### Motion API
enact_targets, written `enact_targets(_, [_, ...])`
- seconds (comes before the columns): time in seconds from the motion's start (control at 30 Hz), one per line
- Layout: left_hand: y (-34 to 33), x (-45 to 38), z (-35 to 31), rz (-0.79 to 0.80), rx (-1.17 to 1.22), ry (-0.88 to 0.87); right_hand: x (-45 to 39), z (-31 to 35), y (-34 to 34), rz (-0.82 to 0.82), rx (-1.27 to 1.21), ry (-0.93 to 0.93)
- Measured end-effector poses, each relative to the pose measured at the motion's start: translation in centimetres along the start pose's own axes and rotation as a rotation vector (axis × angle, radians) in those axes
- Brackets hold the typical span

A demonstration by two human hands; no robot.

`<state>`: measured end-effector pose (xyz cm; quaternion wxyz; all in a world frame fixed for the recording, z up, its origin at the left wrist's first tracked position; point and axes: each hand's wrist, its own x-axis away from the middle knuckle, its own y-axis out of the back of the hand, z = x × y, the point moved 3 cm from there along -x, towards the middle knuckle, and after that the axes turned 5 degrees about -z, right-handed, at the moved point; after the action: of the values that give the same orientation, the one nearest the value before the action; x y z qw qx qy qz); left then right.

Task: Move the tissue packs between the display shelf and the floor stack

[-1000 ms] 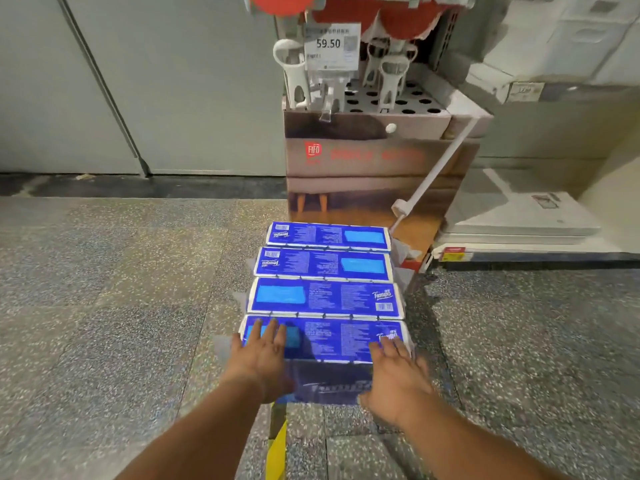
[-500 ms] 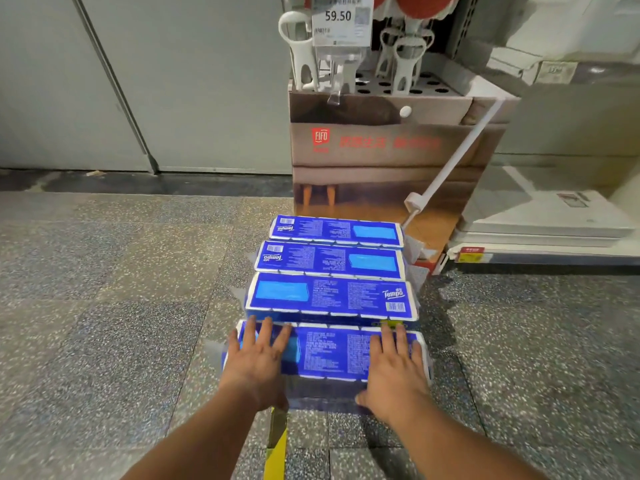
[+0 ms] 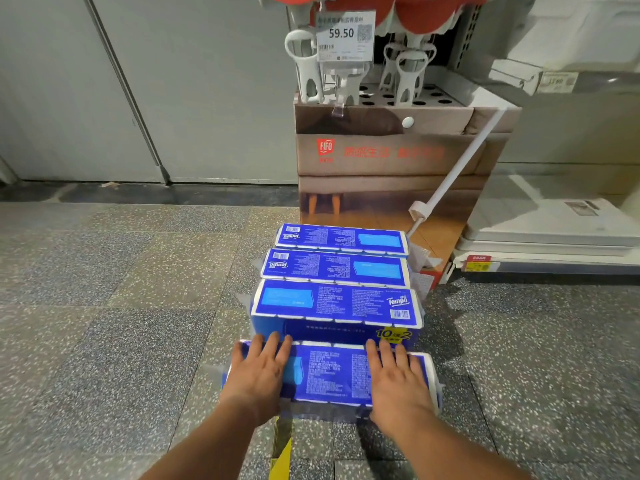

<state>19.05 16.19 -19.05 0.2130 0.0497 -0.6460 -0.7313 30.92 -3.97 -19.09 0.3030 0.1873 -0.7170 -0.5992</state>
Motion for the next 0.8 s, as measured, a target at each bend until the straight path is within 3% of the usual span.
enact_targets(0.2, [1.5, -0.1, 0.9, -0.012, 0.034, 0.002, -0.1, -0.4, 2.9, -0.061, 0.011, 0.051])
enact_targets(0.33, [6.7, 1.6, 2.1, -0.028, 0.054, -0.008, 1.7, -0.9, 8.0, -0.068, -0.008, 0.050])
enact_targets(0.53, [21.6, 6.6, 4.9, -0.010, 0.046, -0.028, 6.8, -2.4, 23.5, -0.042, -0.023, 0.078])
enact_targets(0.8, [48.4, 14.9, 10.2, -0.048, 0.100, -0.061, 14.7, -3.6, 50.4, -0.084, -0.043, 0.079])
